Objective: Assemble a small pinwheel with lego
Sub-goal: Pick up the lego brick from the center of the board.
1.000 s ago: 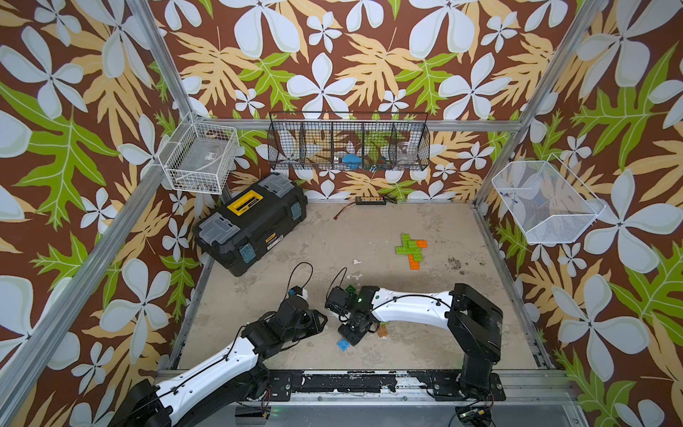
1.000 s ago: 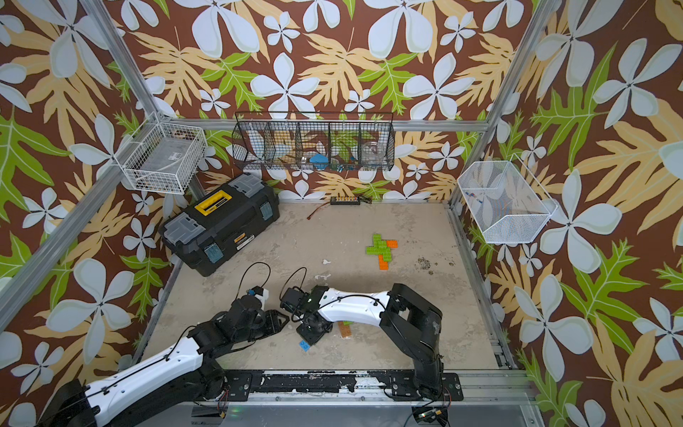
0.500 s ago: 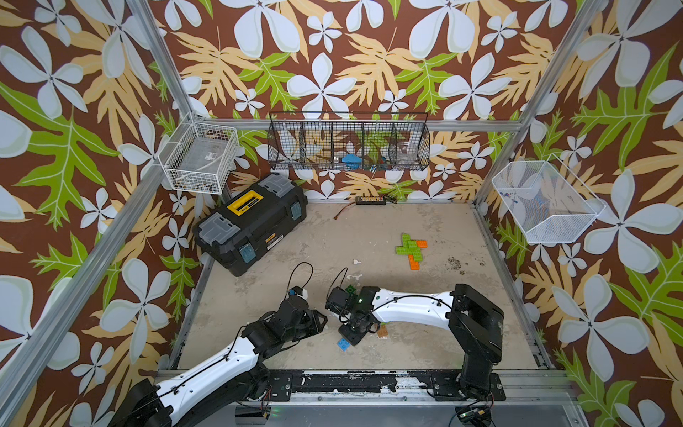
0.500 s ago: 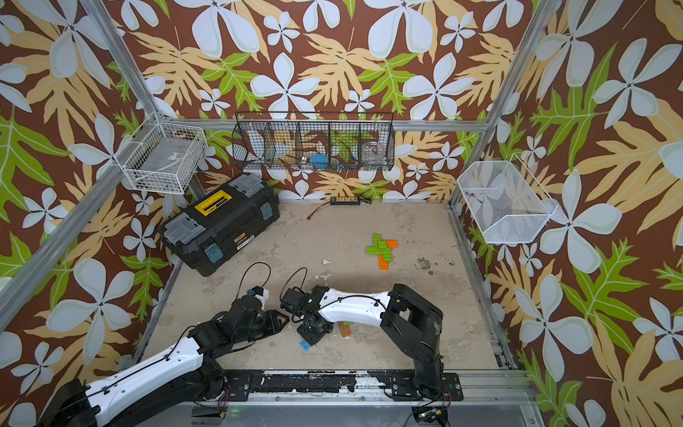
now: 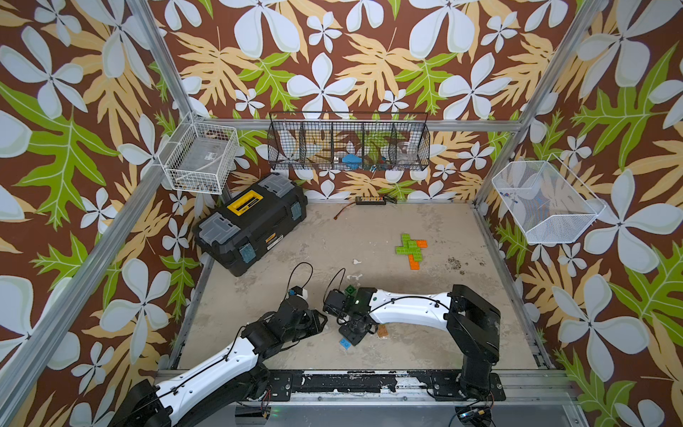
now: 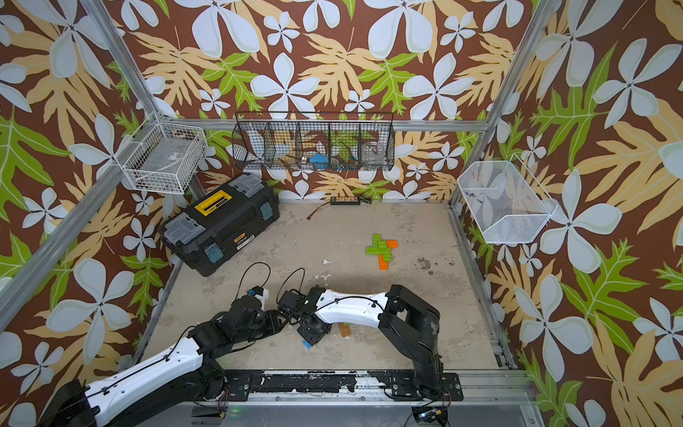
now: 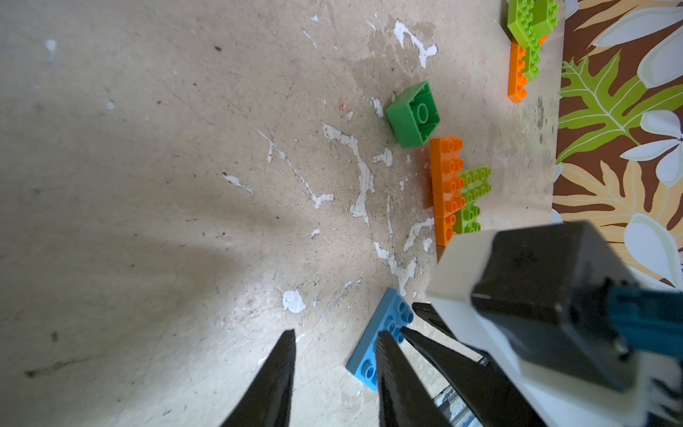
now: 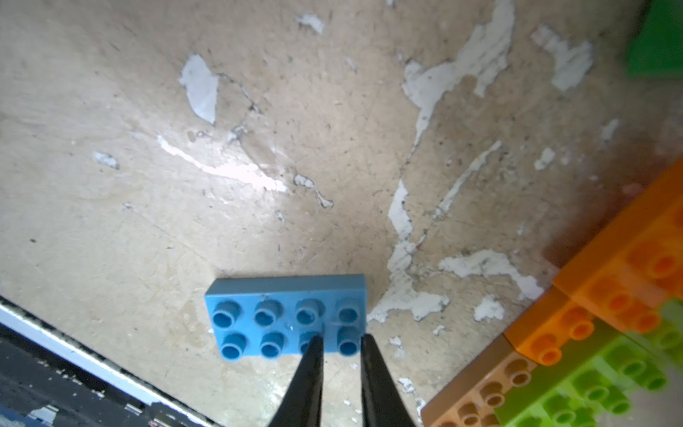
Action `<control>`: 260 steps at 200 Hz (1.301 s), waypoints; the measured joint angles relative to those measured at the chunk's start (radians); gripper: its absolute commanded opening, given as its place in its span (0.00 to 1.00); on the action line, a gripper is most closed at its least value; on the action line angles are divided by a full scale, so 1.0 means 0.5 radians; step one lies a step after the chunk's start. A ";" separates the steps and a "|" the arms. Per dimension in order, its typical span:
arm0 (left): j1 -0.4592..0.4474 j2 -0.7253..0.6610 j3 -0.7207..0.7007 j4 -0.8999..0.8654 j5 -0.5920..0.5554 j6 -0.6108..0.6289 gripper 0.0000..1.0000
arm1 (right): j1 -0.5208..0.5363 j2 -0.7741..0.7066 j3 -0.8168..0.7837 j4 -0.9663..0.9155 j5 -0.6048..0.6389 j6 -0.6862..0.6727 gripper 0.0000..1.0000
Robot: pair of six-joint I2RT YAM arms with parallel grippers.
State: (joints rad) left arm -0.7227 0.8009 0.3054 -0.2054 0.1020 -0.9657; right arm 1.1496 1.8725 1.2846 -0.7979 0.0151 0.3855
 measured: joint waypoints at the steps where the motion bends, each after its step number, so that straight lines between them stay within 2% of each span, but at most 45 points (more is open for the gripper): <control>1: 0.000 -0.001 0.000 0.000 0.000 0.000 0.39 | 0.000 -0.005 0.000 -0.001 0.000 0.002 0.22; 42: 0.000 -0.005 -0.015 0.004 0.001 0.000 0.39 | 0.000 -0.060 -0.008 0.011 -0.024 0.014 0.23; 108: 0.000 0.004 -0.015 0.005 0.007 0.000 0.38 | -0.001 0.019 -0.030 0.019 0.003 0.018 0.23; 170: 0.000 0.024 -0.001 0.006 0.007 0.007 0.38 | -0.021 0.046 -0.019 0.022 0.031 0.050 0.18; 229: 0.000 0.052 0.005 0.036 0.008 0.015 0.38 | -0.021 0.050 -0.031 0.032 0.031 0.058 0.19; 260: 0.000 0.041 0.005 0.042 0.008 0.014 0.38 | -0.021 0.056 -0.040 0.050 0.014 0.058 0.14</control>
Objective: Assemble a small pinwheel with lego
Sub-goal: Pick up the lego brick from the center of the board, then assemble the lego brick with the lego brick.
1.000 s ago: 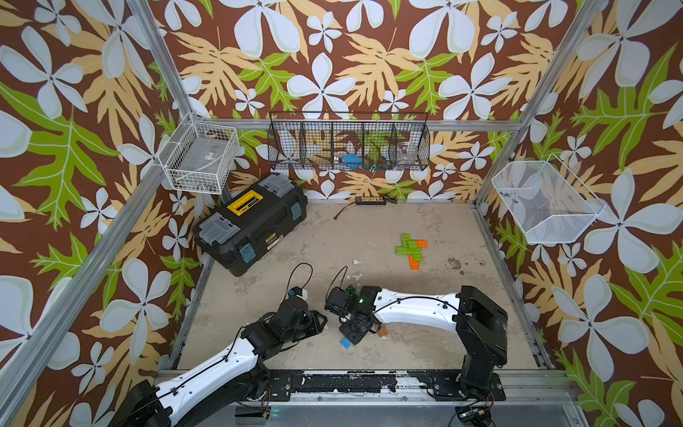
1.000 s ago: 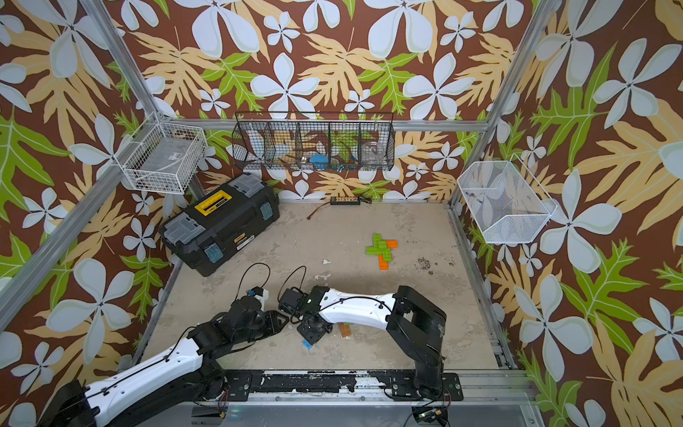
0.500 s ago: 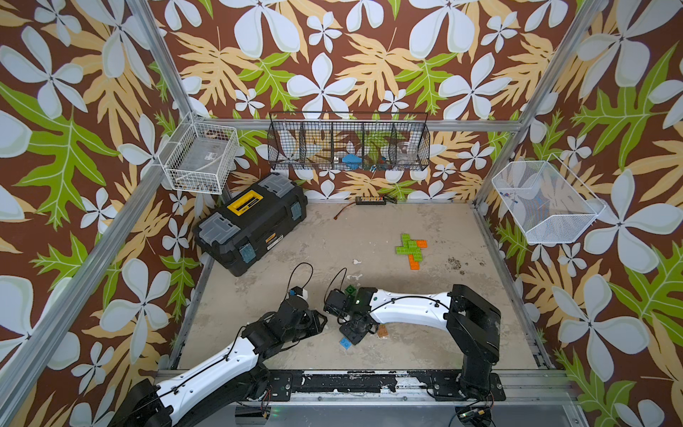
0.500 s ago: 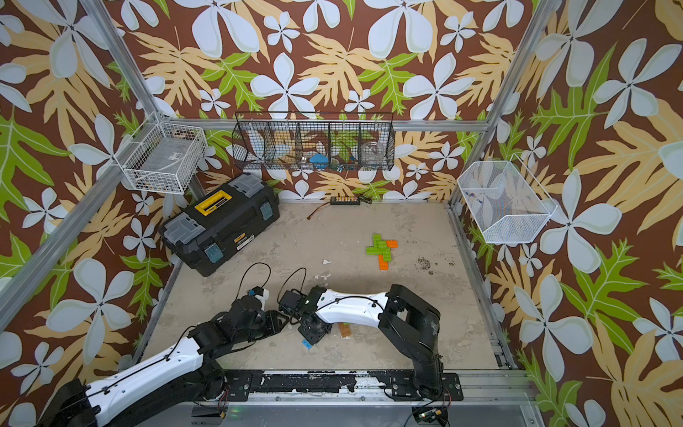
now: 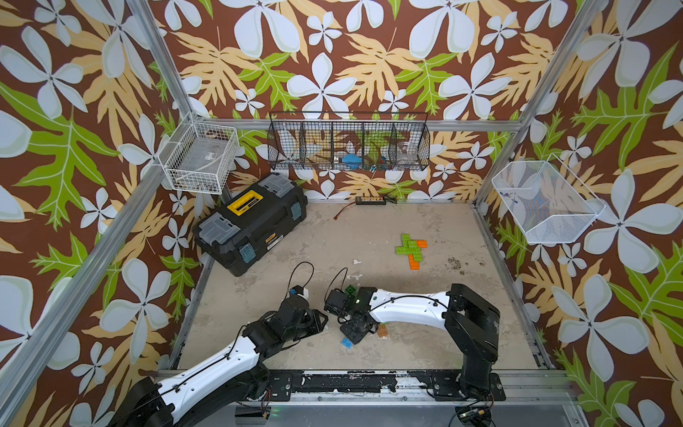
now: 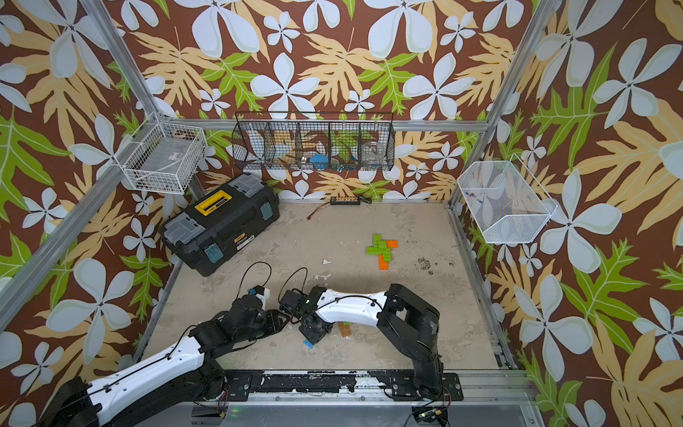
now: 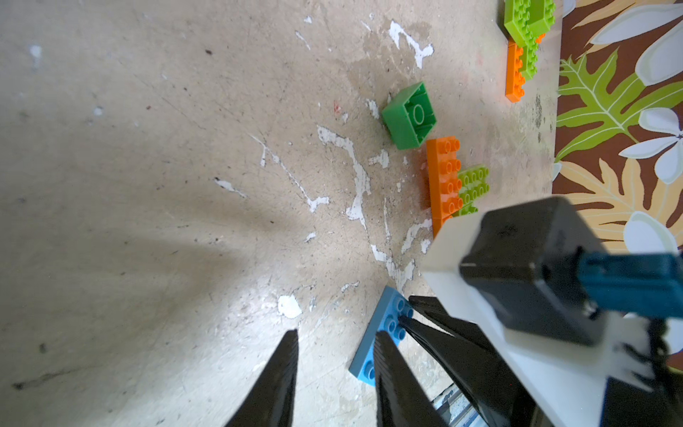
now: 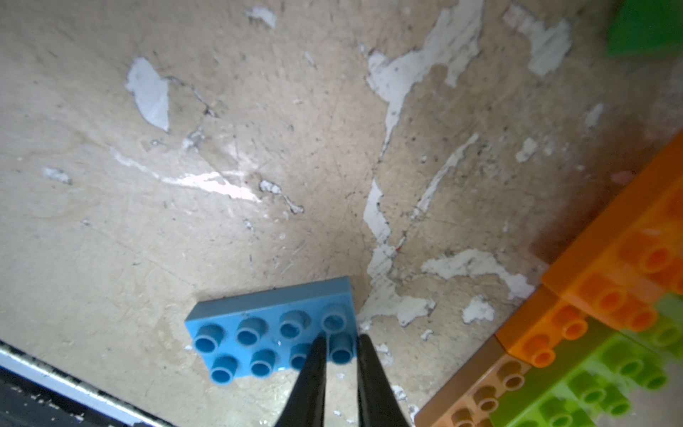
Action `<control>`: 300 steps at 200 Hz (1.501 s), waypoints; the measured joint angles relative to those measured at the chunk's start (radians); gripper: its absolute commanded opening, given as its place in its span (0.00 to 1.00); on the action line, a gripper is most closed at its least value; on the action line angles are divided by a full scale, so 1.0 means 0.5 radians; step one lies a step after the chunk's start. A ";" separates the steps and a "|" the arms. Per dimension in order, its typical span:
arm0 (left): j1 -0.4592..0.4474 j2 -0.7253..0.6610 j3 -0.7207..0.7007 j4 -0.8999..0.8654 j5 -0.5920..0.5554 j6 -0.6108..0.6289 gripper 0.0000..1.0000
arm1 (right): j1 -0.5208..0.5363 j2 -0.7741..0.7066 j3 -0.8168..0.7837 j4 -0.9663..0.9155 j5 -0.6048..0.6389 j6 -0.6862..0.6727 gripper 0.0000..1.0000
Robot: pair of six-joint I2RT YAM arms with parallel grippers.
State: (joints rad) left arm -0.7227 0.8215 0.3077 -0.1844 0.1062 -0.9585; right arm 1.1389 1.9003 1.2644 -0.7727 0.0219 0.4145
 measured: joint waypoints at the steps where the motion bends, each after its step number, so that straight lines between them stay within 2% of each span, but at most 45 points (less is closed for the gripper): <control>1: 0.000 -0.001 0.000 0.001 0.000 0.000 0.38 | 0.000 0.000 0.000 0.000 -0.001 0.000 0.14; 63: 0.000 0.013 0.000 0.028 0.000 0.026 0.37 | -0.015 -0.019 -0.003 -0.003 -0.009 0.065 0.06; 100: 0.000 0.000 0.035 0.111 0.012 0.119 0.37 | -0.085 -0.129 -0.029 -0.005 -0.063 0.295 0.07; 144: 0.000 0.063 0.099 0.196 0.083 0.323 0.38 | -0.286 -0.288 -0.117 0.022 -0.109 0.526 0.09; 162: -0.032 0.142 0.131 0.224 0.130 0.407 0.37 | -0.329 -0.288 -0.112 0.016 -0.102 0.536 0.09; 192: -0.250 0.236 0.185 0.253 0.117 0.474 0.37 | -0.368 -0.282 -0.104 -0.004 -0.089 0.555 0.09; 211: -0.312 0.279 0.186 0.288 0.088 0.475 0.37 | -0.385 -0.269 -0.102 -0.026 -0.066 0.556 0.09; 300: -0.341 0.334 0.183 0.348 0.051 0.460 0.37 | -0.445 -0.265 -0.157 -0.047 -0.021 0.558 0.09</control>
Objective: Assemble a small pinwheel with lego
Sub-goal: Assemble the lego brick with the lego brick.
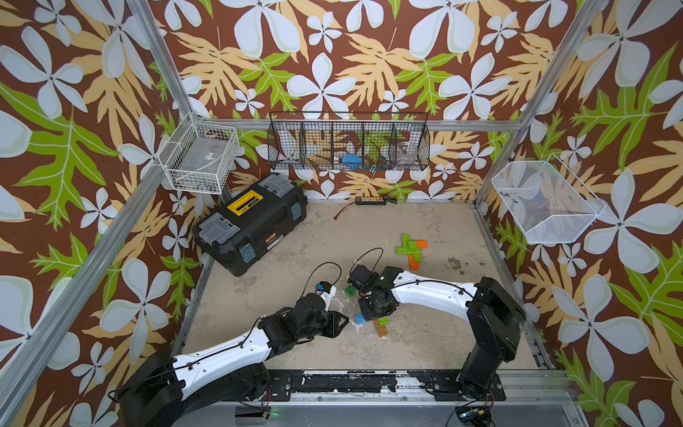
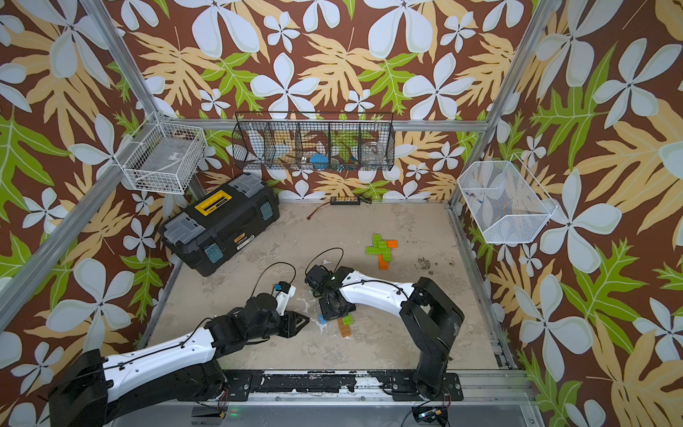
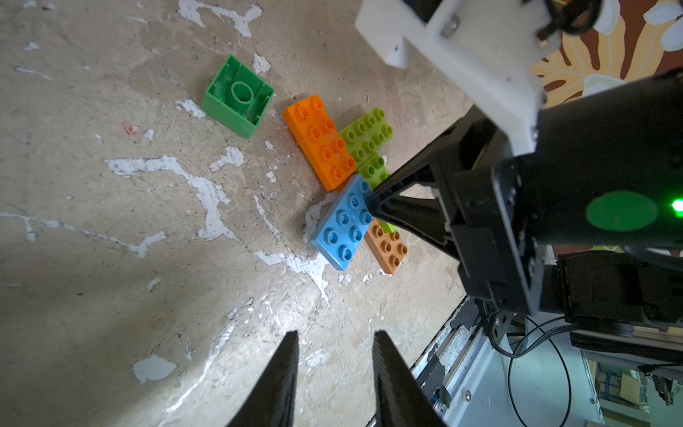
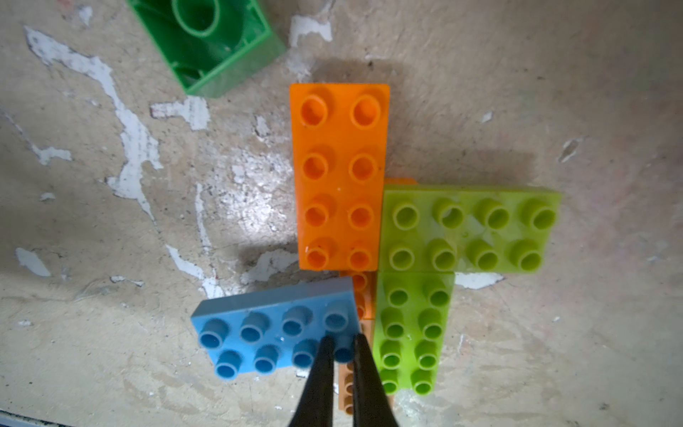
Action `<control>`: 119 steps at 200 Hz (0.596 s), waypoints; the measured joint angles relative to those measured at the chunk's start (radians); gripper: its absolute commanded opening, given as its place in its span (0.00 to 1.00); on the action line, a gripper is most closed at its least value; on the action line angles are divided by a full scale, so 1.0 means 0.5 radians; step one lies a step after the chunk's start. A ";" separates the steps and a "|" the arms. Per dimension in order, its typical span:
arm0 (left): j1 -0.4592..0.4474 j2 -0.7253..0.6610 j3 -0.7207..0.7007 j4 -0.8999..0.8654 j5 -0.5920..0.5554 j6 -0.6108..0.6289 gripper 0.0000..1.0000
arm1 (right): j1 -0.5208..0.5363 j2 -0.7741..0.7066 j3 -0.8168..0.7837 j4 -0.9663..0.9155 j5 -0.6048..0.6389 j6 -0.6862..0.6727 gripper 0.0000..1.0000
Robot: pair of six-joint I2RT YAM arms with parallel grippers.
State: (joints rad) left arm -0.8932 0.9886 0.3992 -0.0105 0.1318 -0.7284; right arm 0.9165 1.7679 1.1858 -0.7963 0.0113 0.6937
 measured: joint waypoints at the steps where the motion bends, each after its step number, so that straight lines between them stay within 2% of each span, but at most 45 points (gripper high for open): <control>1: 0.000 0.001 0.000 0.000 0.000 0.000 0.37 | 0.000 0.000 -0.001 0.000 0.000 0.000 0.09; 119: -0.001 0.082 0.055 0.008 -0.002 0.002 0.36 | -0.037 0.085 0.000 0.034 -0.008 -0.089 0.10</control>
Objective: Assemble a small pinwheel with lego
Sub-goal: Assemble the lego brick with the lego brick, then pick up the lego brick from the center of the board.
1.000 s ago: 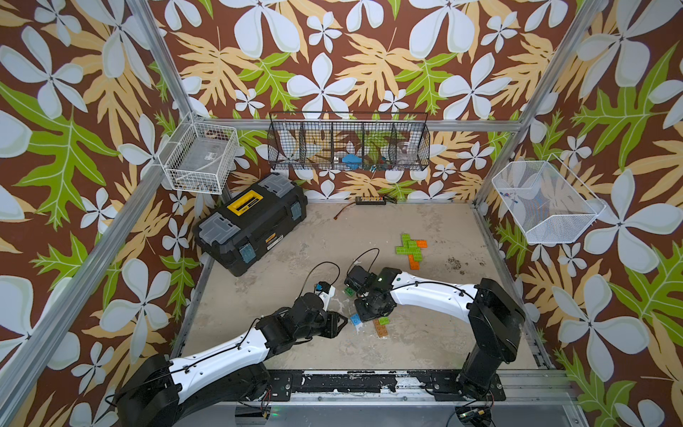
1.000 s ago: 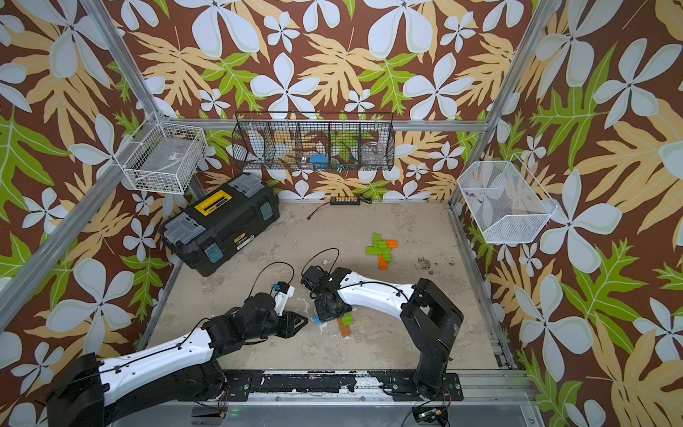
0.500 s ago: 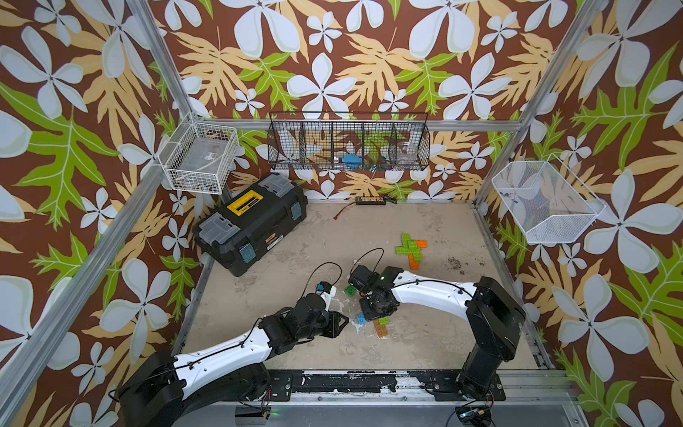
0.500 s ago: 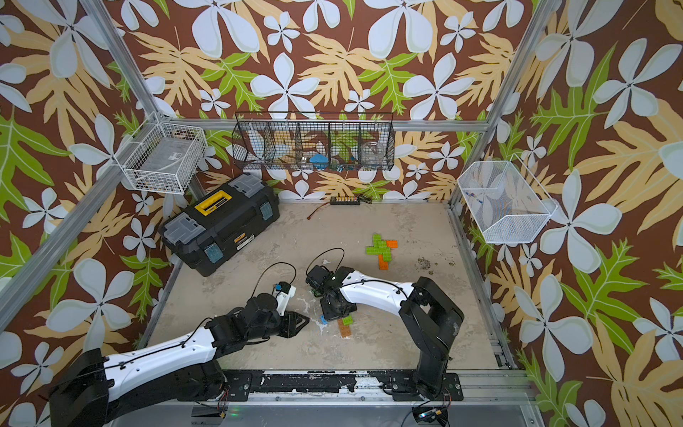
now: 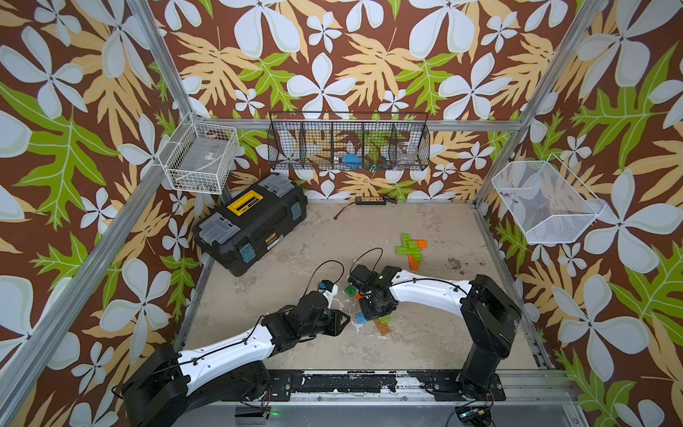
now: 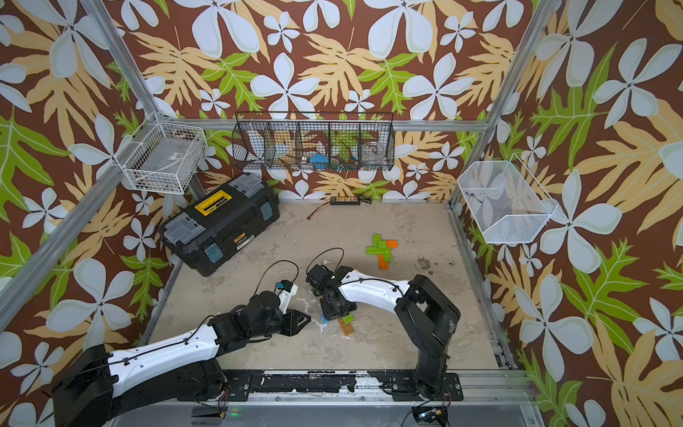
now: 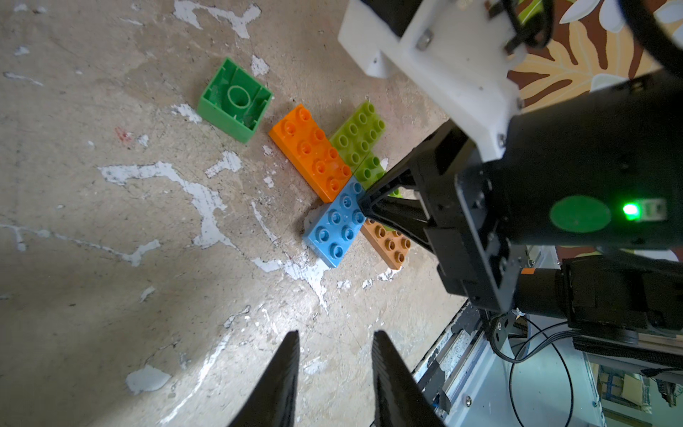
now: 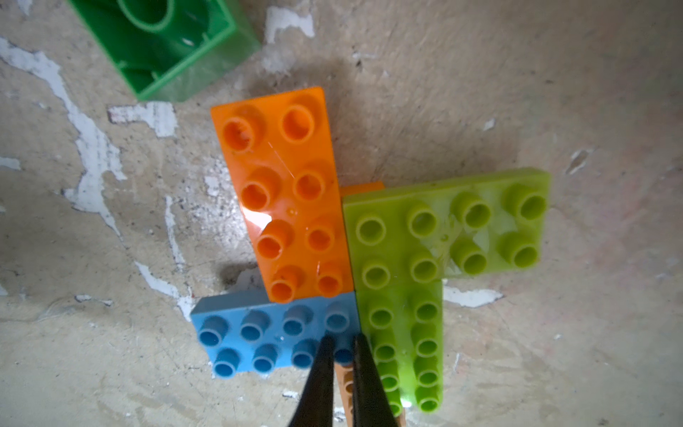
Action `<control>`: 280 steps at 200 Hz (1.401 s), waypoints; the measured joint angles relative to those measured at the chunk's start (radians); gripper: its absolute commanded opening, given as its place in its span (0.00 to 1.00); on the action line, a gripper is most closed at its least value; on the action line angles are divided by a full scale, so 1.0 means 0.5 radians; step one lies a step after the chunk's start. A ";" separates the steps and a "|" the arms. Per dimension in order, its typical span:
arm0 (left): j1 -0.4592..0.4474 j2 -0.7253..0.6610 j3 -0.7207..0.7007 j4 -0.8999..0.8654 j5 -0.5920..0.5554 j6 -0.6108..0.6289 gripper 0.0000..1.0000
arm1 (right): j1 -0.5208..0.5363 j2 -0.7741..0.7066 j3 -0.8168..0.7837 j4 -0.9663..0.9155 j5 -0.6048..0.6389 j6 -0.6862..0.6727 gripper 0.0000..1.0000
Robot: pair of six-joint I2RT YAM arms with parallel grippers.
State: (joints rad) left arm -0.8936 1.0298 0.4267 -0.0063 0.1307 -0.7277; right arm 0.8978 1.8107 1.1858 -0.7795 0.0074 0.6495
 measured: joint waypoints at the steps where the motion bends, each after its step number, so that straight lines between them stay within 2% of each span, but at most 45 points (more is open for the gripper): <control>1: 0.000 0.001 0.000 0.001 0.000 0.000 0.36 | 0.000 0.002 0.001 -0.002 0.000 -0.002 0.10; 155: 0.000 -0.021 -0.017 0.005 -0.008 -0.008 0.35 | 0.000 -0.080 0.025 -0.073 -0.054 -0.042 0.19; 189: 0.007 0.026 0.045 -0.058 -0.101 -0.006 0.35 | -0.002 -0.160 0.040 -0.069 -0.052 -0.043 0.22; 223: 0.178 0.108 0.143 -0.084 -0.185 0.044 0.37 | -0.013 -0.207 0.100 0.006 -0.034 -0.201 0.26; 263: 0.482 0.218 0.175 -0.060 -0.092 0.095 0.40 | -0.035 -0.005 0.367 0.049 0.056 -0.546 0.35; 271: 0.501 0.277 0.222 -0.060 -0.069 0.122 0.43 | -0.059 0.031 0.413 0.047 0.066 -0.584 0.35; 280: 0.502 0.360 0.295 -0.063 -0.038 0.179 0.52 | -0.101 0.052 0.450 0.049 0.074 -0.599 0.35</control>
State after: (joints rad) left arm -0.6426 1.2098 0.5743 -0.0376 0.1116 -0.6384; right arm 0.8471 1.8366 1.4109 -0.7551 0.0444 0.3500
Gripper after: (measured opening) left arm 0.428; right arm 0.346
